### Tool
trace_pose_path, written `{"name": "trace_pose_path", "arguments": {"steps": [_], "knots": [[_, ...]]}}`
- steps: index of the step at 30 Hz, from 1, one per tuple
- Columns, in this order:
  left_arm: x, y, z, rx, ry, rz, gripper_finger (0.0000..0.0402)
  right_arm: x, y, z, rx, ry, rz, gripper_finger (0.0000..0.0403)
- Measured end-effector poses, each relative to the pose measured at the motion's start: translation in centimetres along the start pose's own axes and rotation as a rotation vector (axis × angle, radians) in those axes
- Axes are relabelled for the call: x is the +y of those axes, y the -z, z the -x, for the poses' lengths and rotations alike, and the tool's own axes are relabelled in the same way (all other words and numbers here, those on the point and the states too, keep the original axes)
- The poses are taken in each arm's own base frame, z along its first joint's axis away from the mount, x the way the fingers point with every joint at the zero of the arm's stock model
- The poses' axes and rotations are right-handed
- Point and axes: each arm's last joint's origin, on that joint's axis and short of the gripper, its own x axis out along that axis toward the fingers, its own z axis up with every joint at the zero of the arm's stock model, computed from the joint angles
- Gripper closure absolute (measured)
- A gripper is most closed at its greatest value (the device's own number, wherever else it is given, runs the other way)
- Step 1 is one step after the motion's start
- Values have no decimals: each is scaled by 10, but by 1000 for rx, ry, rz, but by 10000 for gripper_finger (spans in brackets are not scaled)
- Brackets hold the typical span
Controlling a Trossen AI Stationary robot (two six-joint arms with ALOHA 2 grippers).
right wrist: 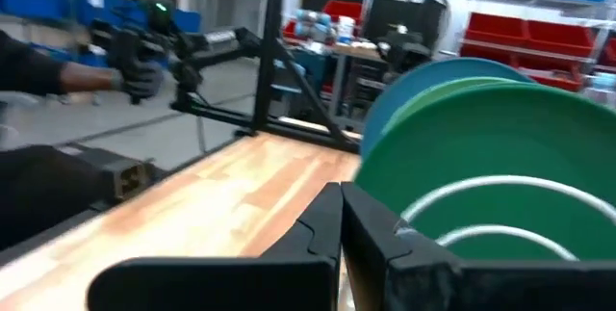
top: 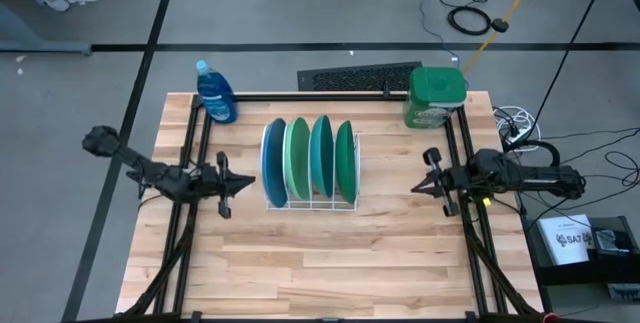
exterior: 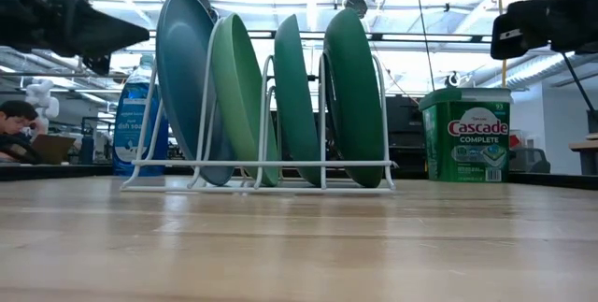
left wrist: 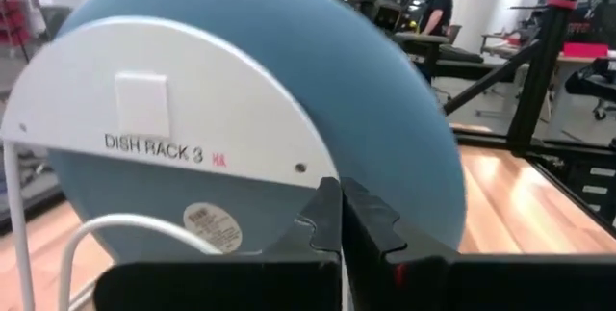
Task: Sort dishes
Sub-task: Return to Home Position
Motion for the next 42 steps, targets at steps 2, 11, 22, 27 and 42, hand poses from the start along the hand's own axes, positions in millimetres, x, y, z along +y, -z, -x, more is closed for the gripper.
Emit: {"name": "trace_pose_path", "arguments": {"steps": [2,11,22,27,42], "knots": [[3,1,-2,11,5,13,402,1,2,-1,-17,-23,-10,403],[10,1,-3,10,-11,8,402,1,5,0,16,-32,-7,403],[16,-2,8,-33,-5,9,402,-1,5,1,73,59,8,403],[17,-3,10,-43,0,-5,402,-1,4,1,69,62,25,403],[16,-6,10,-76,20,-57,402,-1,13,-2,11,73,-43,403]]}}
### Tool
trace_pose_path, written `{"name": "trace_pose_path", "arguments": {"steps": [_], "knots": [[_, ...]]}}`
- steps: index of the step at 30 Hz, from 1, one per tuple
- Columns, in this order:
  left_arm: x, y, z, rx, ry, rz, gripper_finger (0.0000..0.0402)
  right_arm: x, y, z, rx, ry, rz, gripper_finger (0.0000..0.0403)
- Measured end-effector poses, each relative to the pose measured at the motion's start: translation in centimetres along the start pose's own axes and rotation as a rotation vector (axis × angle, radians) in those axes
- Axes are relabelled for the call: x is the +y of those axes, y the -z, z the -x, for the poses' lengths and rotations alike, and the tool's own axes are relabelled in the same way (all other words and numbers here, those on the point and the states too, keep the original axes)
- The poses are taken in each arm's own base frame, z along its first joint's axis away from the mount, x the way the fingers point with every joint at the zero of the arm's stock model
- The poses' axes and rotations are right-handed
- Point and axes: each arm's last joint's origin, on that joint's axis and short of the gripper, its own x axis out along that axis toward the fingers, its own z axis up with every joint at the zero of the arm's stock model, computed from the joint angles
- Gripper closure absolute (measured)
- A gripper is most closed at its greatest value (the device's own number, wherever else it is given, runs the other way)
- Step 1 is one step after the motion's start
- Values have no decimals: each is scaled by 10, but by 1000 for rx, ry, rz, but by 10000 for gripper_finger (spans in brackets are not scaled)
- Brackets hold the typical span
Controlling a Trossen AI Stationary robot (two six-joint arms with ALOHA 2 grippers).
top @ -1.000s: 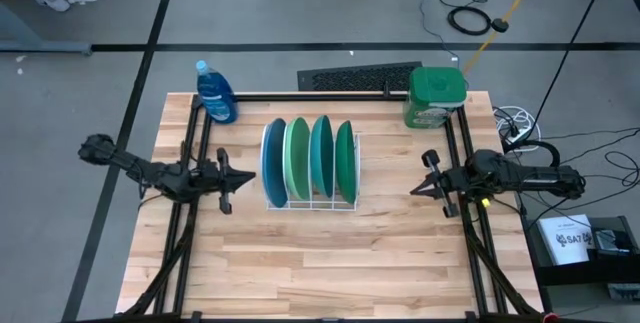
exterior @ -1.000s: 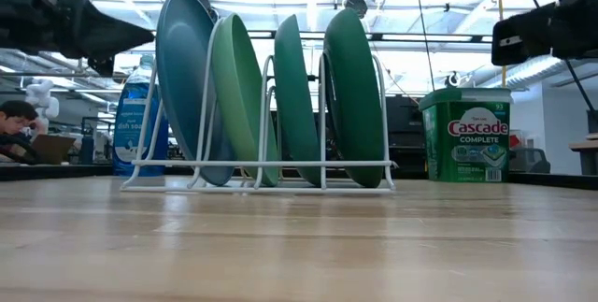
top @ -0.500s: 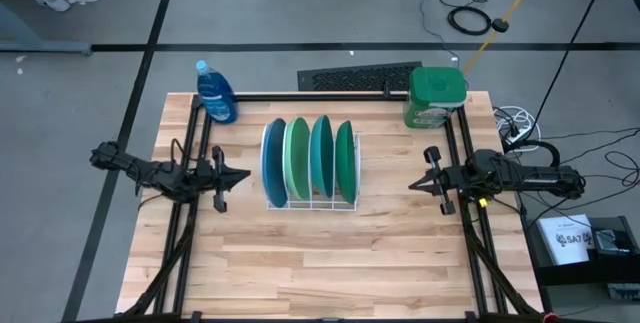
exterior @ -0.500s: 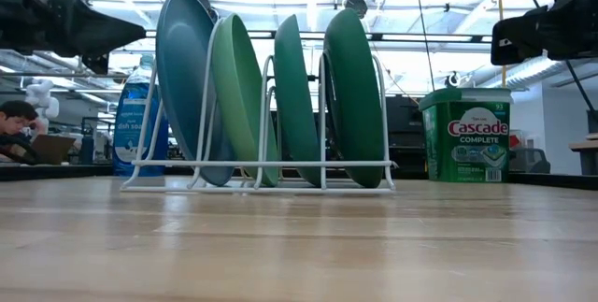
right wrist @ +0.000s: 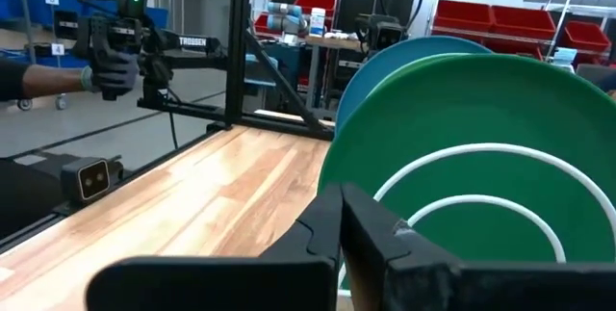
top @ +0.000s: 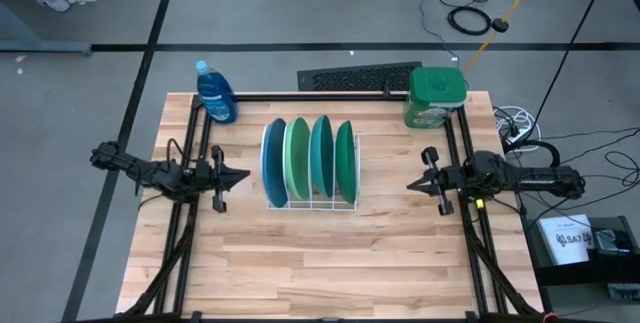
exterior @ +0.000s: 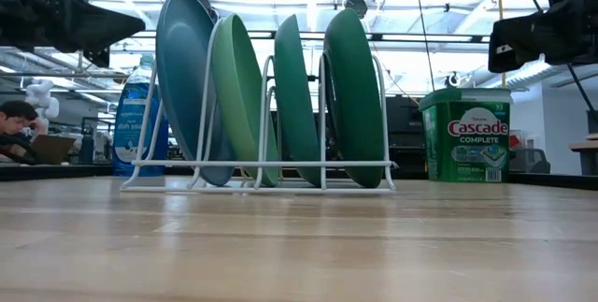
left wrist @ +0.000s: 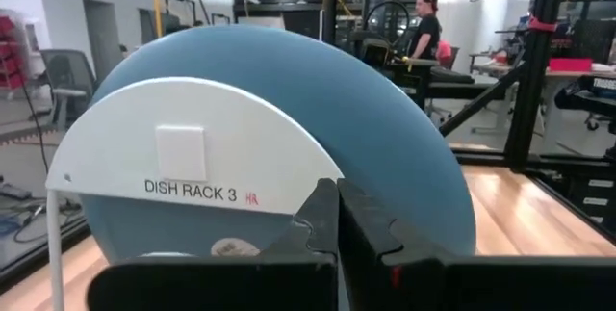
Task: Sort dishes
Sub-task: Return to Home Position
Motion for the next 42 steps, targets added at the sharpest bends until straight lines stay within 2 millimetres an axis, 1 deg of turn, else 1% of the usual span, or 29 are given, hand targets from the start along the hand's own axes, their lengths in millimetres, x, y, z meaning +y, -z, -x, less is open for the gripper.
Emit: {"name": "trace_pose_path", "arguments": {"steps": [4,8,11,13,22,42], "knots": [[0,-1,0,-7,-6,-11,402,0,-1,0,-5,1,-1,403],[2,-1,0,-4,-52,-12,402,0,0,0,2,4,-19,403],[2,-1,0,-2,-76,-9,402,-1,1,0,15,52,-28,403],[2,-1,0,-3,-77,-4,402,-2,2,0,20,76,-29,403],[2,-1,0,-3,-77,-4,402,-2,2,0,22,75,-29,393],[2,-1,0,-3,-77,-5,402,-2,2,0,23,74,-22,392]]}}
